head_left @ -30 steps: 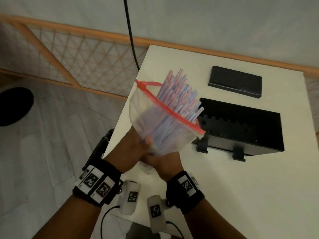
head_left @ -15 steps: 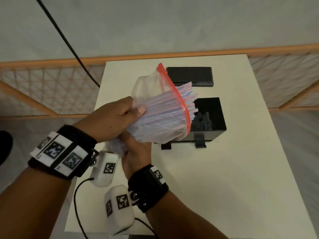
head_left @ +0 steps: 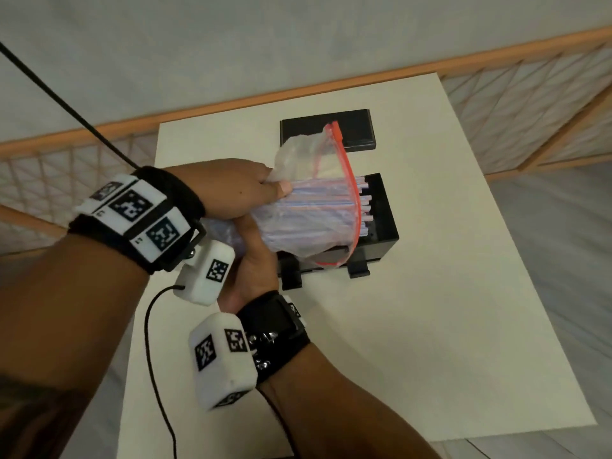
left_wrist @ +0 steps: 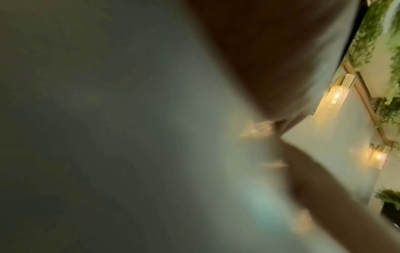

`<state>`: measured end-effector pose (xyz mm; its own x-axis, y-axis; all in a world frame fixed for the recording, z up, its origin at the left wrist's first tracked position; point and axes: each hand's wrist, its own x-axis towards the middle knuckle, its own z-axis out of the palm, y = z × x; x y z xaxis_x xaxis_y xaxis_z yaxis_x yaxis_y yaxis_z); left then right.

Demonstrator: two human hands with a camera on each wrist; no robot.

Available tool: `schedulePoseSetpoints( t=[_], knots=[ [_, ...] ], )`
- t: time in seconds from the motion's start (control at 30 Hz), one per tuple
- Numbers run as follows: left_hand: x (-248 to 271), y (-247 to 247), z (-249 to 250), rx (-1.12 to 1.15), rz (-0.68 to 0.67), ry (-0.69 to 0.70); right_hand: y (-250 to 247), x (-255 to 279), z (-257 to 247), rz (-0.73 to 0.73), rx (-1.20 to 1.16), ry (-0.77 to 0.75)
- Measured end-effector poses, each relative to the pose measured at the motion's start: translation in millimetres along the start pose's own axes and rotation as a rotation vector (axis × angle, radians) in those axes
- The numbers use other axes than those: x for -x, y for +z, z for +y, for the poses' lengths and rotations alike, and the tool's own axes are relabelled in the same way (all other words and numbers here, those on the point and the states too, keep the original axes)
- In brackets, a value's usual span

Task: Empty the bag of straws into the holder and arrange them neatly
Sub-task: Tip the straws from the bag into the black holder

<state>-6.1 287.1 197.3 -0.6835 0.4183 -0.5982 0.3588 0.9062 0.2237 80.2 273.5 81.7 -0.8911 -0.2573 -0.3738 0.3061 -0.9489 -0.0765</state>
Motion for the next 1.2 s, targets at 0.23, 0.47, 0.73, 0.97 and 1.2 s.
schedulePoseSetpoints(
  t=[0.23,0.47,0.73,0.97,1.2],
  knots=[
    [-30,3,21,-0.111,-0.106,-0.060,-17,9,-31,0.007,-0.010,0.093],
    [-48,7,38,-0.211,-0.110,-0.171,-21,8,-47,-0.010,0.049,0.095],
    [-44,-1,73,-0.327,0.065,-0.159,-13,18,-57,-0.082,-0.135,-0.063],
    [-20,-14,78,-0.386,0.057,-0.146,2,30,-40,-0.177,-0.163,-0.061],
    [15,-27,74,-0.314,0.074,-0.200,26,43,-26,-0.188,-0.053,-0.061]
  ],
)
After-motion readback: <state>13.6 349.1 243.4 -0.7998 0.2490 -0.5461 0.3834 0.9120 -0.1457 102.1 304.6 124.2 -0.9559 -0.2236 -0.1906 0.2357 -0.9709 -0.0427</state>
